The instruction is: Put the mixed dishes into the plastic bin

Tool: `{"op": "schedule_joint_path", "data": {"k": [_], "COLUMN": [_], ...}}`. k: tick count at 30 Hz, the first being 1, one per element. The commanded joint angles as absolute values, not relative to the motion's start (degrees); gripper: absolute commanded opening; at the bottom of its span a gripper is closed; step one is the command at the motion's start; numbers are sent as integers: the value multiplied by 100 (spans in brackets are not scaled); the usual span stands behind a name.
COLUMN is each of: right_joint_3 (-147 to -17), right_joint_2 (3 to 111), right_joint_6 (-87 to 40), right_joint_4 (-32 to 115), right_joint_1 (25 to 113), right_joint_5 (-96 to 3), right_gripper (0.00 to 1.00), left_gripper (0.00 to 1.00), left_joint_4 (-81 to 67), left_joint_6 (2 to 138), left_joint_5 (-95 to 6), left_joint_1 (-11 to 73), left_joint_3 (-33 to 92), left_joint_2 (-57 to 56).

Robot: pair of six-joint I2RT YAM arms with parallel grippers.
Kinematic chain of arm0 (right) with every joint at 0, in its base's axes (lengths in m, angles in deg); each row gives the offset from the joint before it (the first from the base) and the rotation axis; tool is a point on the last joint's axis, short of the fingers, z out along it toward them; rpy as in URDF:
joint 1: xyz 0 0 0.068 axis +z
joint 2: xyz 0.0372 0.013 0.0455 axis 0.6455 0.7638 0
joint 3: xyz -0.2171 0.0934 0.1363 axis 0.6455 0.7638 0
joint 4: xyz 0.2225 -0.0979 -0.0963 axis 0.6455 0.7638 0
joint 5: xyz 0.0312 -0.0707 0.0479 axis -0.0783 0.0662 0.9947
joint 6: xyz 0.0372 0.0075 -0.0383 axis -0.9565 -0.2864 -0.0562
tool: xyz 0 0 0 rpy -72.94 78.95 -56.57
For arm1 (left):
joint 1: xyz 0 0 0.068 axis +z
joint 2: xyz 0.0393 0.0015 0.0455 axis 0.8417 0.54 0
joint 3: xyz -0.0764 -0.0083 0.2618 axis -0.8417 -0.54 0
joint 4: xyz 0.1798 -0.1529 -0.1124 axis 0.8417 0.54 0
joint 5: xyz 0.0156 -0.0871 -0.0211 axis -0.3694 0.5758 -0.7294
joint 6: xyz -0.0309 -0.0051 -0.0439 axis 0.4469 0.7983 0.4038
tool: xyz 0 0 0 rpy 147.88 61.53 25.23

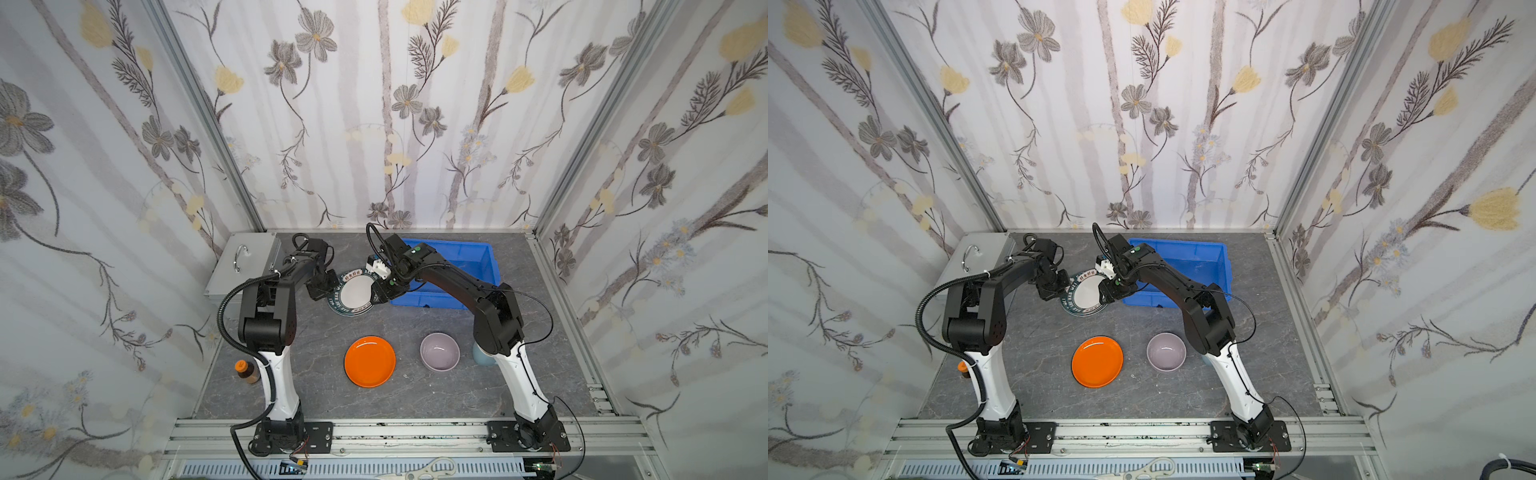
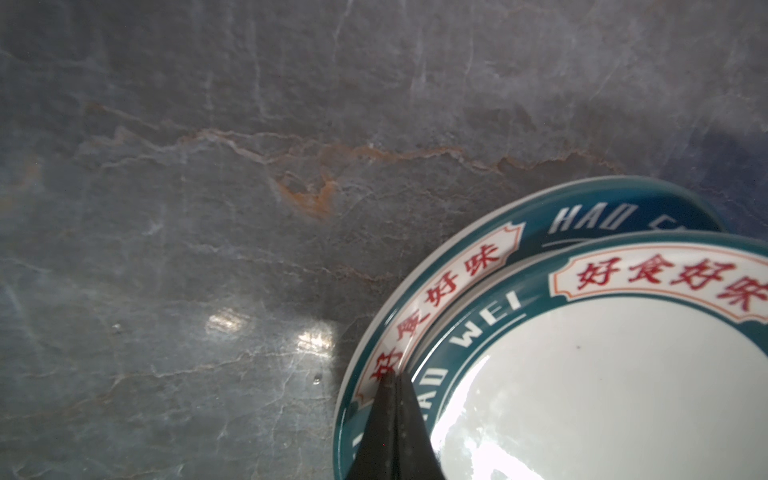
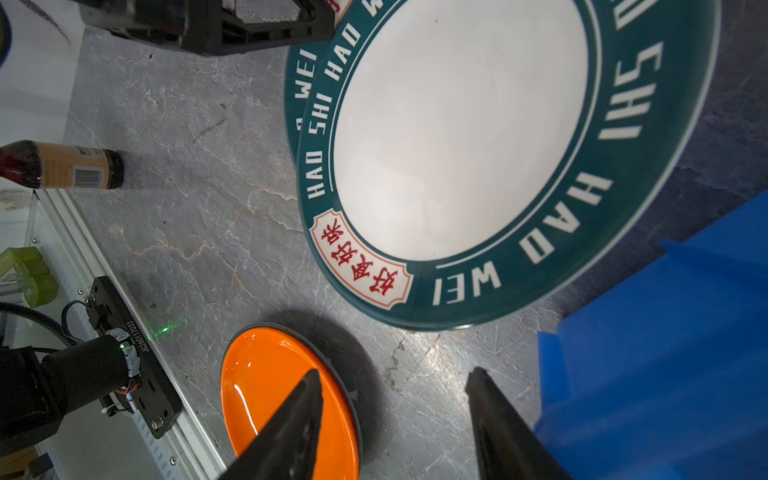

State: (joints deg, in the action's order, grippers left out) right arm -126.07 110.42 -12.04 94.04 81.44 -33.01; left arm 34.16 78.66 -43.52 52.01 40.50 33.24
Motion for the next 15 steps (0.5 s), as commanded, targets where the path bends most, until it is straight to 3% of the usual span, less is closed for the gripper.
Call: {"op": "schedule_joint_path", "data": {"k": [1, 8, 15], "right_joint_3": [-12615, -12513, -12407], "right_joint_2": [11157, 11249, 11181], "right_joint_6": [-1161, -1322, -1444], "right_joint_4": [9204, 8864, 8466], "right_joint_1": [8153, 8160, 8064], "right_joint_5": [-3123, -3451, -3370], "right_gripper": [57, 55, 60], "left_gripper": [0, 0, 0], "left_joint_4": [3705, 3787, 3879], "left_joint_6": [7861, 7861, 7859], "left_joint_5": [-4582, -4600, -4625], "left_joint_1": [5201, 5200, 5193], "left_joint_3": [4056, 4231, 4310], "left_joint_2": [3411, 3431, 3426]}}
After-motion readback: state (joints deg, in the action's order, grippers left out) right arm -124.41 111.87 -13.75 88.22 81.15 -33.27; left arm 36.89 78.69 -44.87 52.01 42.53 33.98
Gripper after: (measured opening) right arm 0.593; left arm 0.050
